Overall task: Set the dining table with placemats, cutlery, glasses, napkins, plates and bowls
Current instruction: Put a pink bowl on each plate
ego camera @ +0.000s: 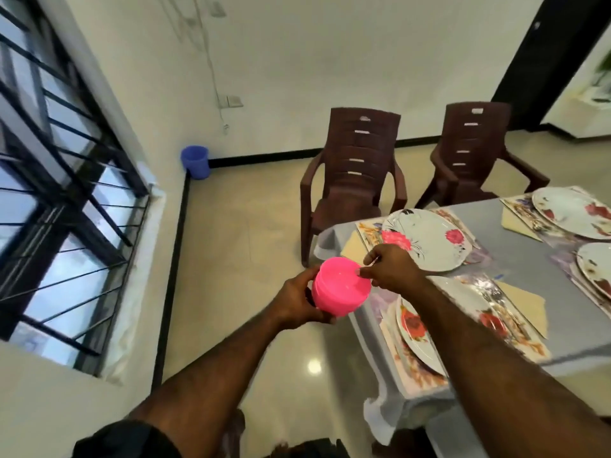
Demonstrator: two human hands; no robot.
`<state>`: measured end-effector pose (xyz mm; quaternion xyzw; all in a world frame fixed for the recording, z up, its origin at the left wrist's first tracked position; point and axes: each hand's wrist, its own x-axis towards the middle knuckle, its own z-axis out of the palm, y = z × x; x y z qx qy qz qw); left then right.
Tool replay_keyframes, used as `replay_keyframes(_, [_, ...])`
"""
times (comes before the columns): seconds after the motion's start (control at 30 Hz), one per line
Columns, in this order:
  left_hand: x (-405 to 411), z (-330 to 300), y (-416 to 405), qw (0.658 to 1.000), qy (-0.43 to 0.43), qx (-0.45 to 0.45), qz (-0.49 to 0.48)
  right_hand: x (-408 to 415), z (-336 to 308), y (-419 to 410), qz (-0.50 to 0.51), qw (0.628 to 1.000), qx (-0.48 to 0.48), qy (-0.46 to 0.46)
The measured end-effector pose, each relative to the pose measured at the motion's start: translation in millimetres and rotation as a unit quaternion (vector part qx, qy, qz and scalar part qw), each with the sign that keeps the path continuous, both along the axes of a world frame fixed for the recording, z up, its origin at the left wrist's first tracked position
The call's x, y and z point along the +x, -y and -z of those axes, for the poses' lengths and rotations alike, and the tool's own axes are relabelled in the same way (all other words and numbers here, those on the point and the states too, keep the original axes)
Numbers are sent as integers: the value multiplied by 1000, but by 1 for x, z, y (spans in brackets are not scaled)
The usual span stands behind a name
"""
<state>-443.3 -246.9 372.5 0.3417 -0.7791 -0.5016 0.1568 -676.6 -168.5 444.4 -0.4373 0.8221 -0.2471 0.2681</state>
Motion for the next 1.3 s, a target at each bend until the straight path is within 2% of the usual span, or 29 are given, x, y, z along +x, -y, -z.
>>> replay_keyframes(0.17, [21, -5, 32, 1000, -4, -13, 11, 30, -5, 34, -16, 999, 3, -46])
replay_keyframes(0.47, [-2, 4, 57, 1000, -10, 10, -16, 9, 0, 45, 78, 996, -16, 28])
replay_keyframes(0.63, [-48, 12, 61, 1000, 2, 26, 1, -39, 8, 22, 186, 975, -49, 114])
replay_keyframes(0.8, [-122, 23, 53, 999, 27, 45, 10, -129, 22, -25, 305, 928, -91, 194])
replay_keyframes(0.93, [-187, 35, 38, 996, 52, 50, 43, -199, 44, -68, 381, 900, -101, 187])
replay_keyframes(1.03, [-227, 44, 22, 994, 60, 69, 63, -233, 73, -90, 414, 891, -74, 170])
replay_keyframes(1.2, [-276, 59, 4, 989, 80, 101, 72, -269, 156, -120, 428, 885, 106, 150])
replay_keyframes(1.3, [-296, 65, 3, 987, 98, 96, 88, -267, 185, -125, 397, 892, 176, 129])
